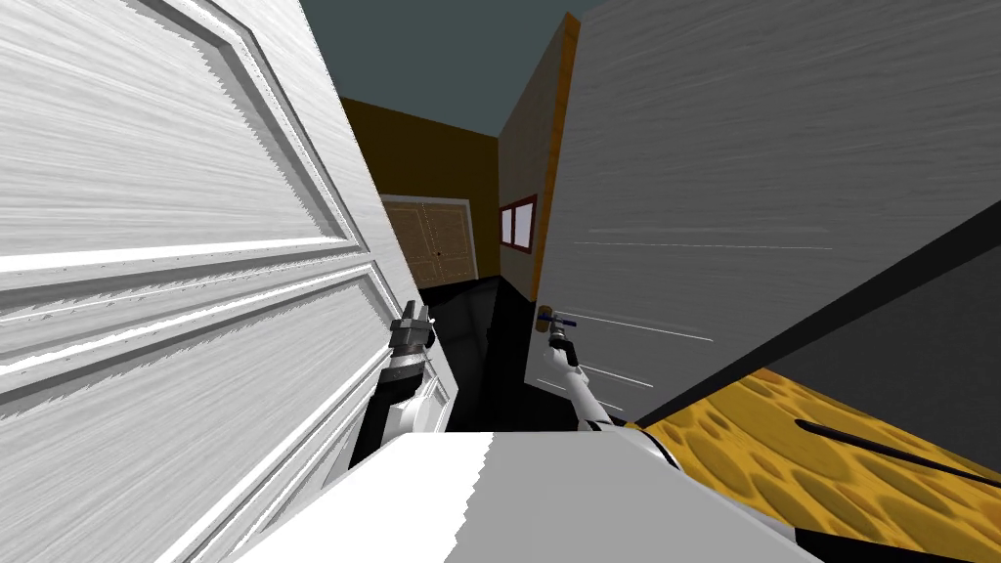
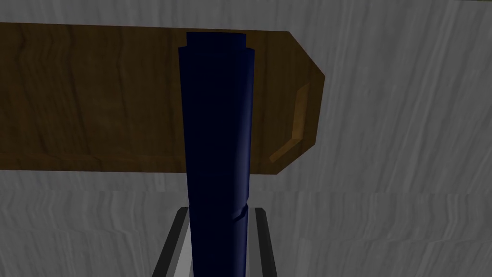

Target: Push the door open

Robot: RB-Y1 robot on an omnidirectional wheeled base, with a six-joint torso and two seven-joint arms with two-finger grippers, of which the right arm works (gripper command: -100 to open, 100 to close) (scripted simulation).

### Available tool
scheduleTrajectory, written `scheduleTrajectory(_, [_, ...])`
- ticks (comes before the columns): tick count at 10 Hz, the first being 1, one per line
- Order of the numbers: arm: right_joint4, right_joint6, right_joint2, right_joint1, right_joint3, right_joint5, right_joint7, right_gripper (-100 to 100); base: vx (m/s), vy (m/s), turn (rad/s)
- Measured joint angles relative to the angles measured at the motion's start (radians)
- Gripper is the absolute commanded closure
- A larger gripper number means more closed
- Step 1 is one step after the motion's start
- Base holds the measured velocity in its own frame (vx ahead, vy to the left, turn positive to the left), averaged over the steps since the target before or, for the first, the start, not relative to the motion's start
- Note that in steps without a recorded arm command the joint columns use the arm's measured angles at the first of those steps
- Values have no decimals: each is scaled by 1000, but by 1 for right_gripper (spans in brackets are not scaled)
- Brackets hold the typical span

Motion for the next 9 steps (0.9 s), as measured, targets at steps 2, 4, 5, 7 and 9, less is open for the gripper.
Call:
scheduleTrajectory(2, [6,-12,21,-8,-22,-4,29,100,143,36,-76])
scheduleTrajectory(4, [25,-19,5,-18,-30,-12,37,100,164,-43,-41])
scheduleTrajectory(5, [17,-16,5,-10,-40,-18,53,100,224,-33,-35])
scheduleTrajectory(7, [6,-8,-3,-18,-63,-28,85,100,147,-13,-43])
scheduleTrajectory(9, [32,-40,-7,-31,-75,-38,92,100,185,-43,-51])
